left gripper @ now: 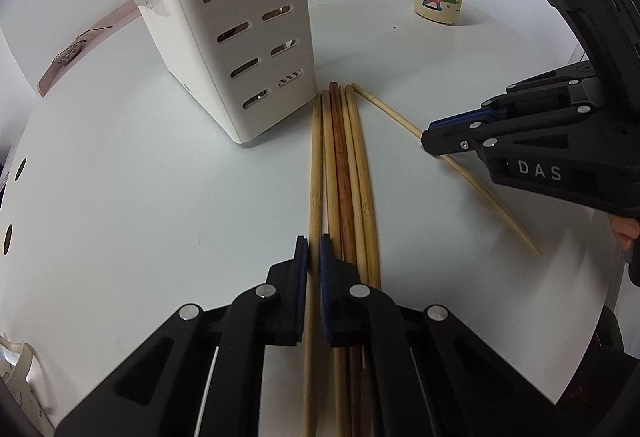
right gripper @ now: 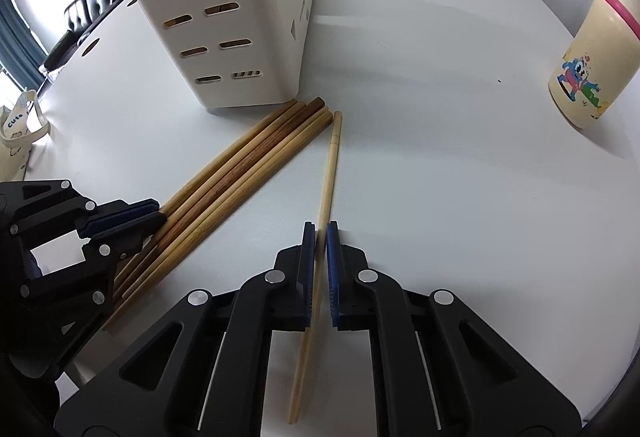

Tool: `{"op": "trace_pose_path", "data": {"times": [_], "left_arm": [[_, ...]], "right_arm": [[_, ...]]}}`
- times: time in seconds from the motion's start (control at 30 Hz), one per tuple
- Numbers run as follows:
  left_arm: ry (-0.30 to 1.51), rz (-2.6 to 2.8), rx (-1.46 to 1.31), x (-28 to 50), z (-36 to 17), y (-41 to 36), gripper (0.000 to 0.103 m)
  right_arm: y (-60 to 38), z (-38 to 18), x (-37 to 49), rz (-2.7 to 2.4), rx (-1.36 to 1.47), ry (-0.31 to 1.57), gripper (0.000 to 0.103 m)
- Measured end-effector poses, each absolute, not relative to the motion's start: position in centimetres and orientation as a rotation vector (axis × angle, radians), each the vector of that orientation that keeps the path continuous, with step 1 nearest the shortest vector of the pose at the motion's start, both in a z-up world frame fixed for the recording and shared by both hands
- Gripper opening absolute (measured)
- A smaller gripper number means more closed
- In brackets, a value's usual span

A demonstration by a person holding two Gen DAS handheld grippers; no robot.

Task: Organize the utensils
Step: 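Grasp a light wooden chopstick with the left tool while the right tool grasps another, then lift both held chopsticks up and carry them over the holder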

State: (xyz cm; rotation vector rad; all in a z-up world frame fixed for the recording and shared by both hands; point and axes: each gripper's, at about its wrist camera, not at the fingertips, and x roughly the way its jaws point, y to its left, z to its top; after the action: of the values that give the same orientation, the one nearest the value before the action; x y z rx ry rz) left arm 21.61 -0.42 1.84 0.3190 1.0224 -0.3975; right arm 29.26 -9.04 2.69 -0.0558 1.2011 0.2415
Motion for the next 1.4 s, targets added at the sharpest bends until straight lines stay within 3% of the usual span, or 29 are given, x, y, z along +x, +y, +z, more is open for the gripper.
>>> {"op": "trace_pose_path", "data": {"times": [0.3,0.5,0.9,1.4], "left_arm": [[1.059,-0.387,0.366,22.9,1.9,-1.3,0.006],[1.055,-0.360,0.367,22.3,2.0,-1.1,0.006],[0.945,-0.373,0.224,19.0,4.7,2.1,0.006],[0.785,-0.367,0.165,17.9,8.8,3.6,0.006]], "right_arm": [[-8.3,2.8,30.1,0.230,-0.125,1.212,0.006],[-10.1,3.4,29.8,0.247,-0.025,1.184,0.005],[-13.6,6.4,26.7,0.361,0.172,1.012,0.005],[-12.5,9.9,25.3,0.423,0.139,0.836,0.005]]}}
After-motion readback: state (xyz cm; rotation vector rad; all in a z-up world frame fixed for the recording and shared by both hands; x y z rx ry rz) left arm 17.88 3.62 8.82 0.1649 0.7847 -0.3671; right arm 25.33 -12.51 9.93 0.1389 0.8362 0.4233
